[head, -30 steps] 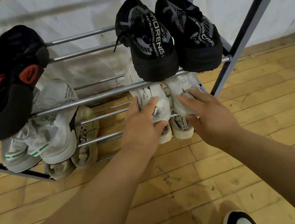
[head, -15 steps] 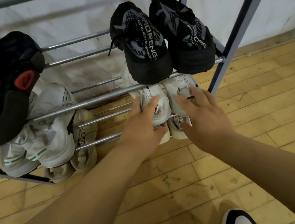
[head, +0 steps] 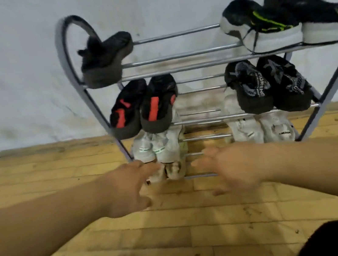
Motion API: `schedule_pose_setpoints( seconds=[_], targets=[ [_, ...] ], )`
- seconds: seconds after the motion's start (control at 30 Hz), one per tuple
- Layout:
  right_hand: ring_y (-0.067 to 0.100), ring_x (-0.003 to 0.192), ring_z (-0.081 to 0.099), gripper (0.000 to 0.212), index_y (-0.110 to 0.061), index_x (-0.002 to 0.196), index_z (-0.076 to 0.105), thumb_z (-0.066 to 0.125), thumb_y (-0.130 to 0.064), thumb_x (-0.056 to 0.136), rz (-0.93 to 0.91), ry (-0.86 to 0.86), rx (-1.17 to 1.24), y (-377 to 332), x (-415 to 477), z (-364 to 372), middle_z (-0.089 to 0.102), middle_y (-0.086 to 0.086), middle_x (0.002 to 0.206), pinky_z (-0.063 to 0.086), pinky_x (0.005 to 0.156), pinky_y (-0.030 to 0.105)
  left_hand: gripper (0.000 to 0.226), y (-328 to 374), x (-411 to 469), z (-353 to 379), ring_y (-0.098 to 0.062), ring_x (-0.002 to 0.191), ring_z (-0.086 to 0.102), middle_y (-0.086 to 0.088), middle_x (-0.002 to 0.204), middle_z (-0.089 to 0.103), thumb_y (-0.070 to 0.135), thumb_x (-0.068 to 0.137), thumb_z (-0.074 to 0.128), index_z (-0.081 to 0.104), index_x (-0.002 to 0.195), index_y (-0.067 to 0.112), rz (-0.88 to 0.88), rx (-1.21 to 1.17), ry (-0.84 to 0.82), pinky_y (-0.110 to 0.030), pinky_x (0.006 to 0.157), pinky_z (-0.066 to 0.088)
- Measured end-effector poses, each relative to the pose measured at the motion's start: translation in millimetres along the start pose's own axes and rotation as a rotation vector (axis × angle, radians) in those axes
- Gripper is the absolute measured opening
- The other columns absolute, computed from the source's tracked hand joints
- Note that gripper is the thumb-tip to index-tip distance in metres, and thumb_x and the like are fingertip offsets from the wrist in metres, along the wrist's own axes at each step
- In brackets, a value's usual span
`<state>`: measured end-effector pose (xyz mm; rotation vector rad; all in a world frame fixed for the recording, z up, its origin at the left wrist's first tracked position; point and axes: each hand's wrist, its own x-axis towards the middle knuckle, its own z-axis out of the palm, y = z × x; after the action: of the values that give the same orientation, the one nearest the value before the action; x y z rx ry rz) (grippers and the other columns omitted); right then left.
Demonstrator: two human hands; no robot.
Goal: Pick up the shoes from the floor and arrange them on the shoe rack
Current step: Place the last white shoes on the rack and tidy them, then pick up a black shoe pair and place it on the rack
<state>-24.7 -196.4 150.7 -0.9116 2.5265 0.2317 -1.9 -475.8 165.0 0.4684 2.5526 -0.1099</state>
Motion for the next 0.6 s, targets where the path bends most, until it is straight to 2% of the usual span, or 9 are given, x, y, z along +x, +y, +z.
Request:
schedule_pose_setpoints(
  seconds=[0.13,0.2,0.3,0.43,0.5,0.6],
  targets=[
    [0.033,0.144,0.04,0.086,-0.038,0.161,0.013,0.049,-0.073,0.091,-0.106,0.107,-0.034,-88.5,32.0,-84.3,0.026,0.002,0.166,0.042,0.112,0.05,0.081,-76.2,-97.7,-22.6,-0.022,0.137,0.043,0.005,0.156,0.034,0.062,0.092,0.06,0.019,0.158,0.041,-0.151,-0.014,-0.05,-0.037,0.109,0.039],
    [0.033,0.14,0.043,0.087,-0.036,0.161,0.016,0.048,-0.075,0.09,-0.144,0.186,-0.026,-139.9,50.5,-124.4,0.03,0.002,0.164,0.044,0.109,0.05,0.077,-114.1,-137.0,-17.4,-0.02,0.139,0.043,0.007,0.158,0.034,0.062,0.091,0.06,0.023,0.156,0.043,-0.24,-0.053,0.043,-0.039,0.112,0.038],
    [0.031,0.145,0.04,0.091,-0.032,0.164,0.011,0.048,-0.075,0.092,-0.21,0.212,-0.024,-220.9,81.9,-173.1,0.027,0.004,0.166,0.04,0.114,0.047,0.079,-172.3,-184.9,22.4,-0.022,0.14,0.042,0.005,0.159,0.035,0.06,0.091,0.063,0.024,0.157,0.041,-0.431,-0.222,0.226,-0.039,0.113,0.039],
    [0.029,0.147,0.036,0.09,-0.023,0.165,0.009,0.047,-0.069,0.097,-0.384,0.064,-0.195,-341.7,124.6,-192.7,0.024,0.004,0.168,0.037,0.115,0.045,0.091,-230.4,-221.4,147.6,-0.03,0.141,0.042,-0.004,0.163,0.027,0.065,0.086,0.065,0.015,0.159,0.04,-0.746,-0.609,0.399,-0.044,0.112,0.041],
    [0.031,0.14,0.043,0.088,-0.021,0.165,0.008,0.048,-0.064,0.099,-0.5,-0.074,-0.313,-400.4,144.6,-176.2,0.026,0.006,0.166,0.042,0.109,0.044,0.101,-240.5,-227.3,230.4,-0.033,0.137,0.044,-0.009,0.162,0.024,0.069,0.082,0.067,0.009,0.159,0.039,-0.938,-0.783,0.368,-0.047,0.11,0.043],
    [0.036,0.139,0.042,0.084,-0.028,0.164,0.005,0.053,-0.055,0.101,-0.584,-0.233,-0.442,-458.4,173.9,-122.2,0.023,0.01,0.165,0.045,0.104,0.048,0.107,-236.4,-227.4,328.3,-0.035,0.135,0.046,-0.013,0.163,0.02,0.066,0.08,0.07,0.004,0.16,0.04,-1.16,-0.952,0.29,-0.044,0.106,0.048]
  ],
)
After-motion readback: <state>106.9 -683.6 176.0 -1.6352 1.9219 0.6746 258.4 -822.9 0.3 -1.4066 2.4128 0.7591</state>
